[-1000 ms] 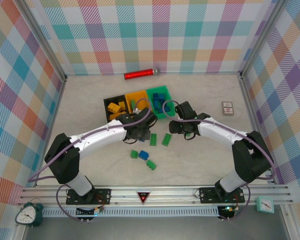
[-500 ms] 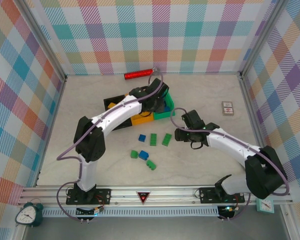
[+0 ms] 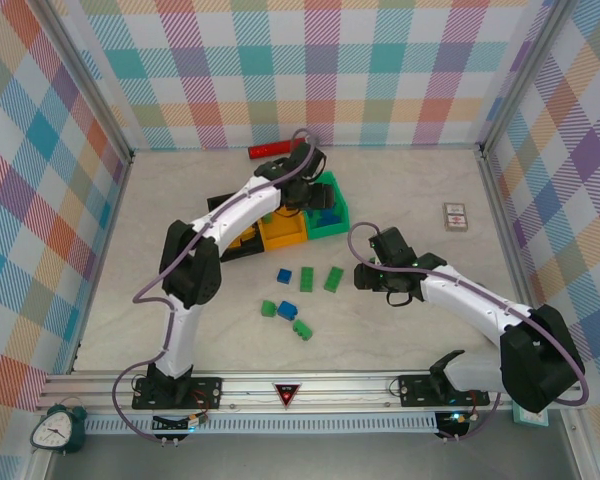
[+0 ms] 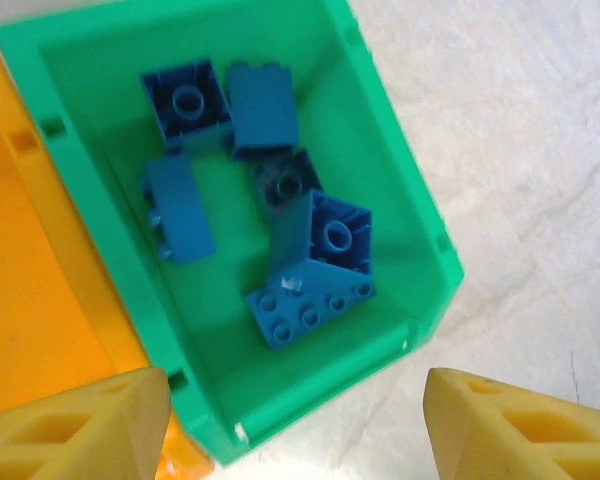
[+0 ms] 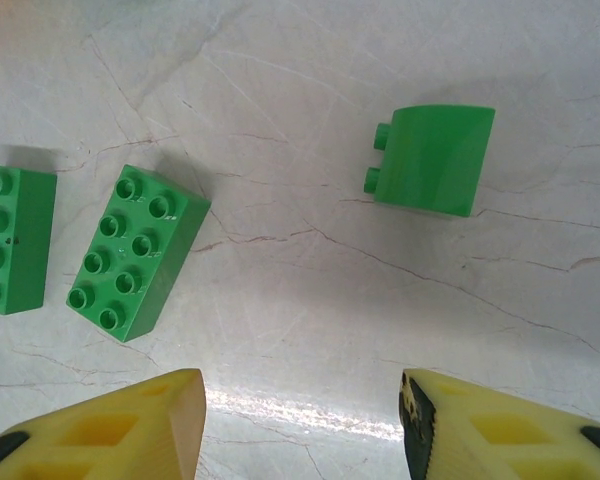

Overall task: Sort the legos into containers by color
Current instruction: Place the lego in the container, then pick up the lego from the center of the table.

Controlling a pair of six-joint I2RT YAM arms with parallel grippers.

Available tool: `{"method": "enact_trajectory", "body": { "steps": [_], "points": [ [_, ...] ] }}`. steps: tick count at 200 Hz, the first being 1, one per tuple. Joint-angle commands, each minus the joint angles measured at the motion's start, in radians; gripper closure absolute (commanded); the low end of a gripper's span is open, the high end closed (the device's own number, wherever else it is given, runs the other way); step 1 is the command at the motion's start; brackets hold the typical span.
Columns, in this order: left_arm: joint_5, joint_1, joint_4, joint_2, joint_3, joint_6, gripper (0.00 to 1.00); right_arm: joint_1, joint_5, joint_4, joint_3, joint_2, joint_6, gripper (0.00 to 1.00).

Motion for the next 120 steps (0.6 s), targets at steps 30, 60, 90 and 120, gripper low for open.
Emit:
{"method": "enact_trajectory", "body": {
  "steps": [30,60,90,120],
  "points": [
    [0.066,-0.008,0.155,-0.325,-0.367,-0.021,0.33,0.006,-0.048,0.036,0.020,0.060,0.017,0.46],
    [0.076,-0.021,0.171,-0.473,-0.567,-0.016,0.33,0.007,-0.059,0.067,0.035,0.092,0.022,0.45],
    [0.052,-0.039,0.169,-0.585,-0.735,0.000,0.33,0.008,-0.071,0.085,0.058,0.131,0.022,0.46],
    [0.049,-0.048,0.155,-0.637,-0.851,-0.001,0.33,0.013,-0.080,0.102,0.069,0.161,0.028,0.46]
  ]
}}
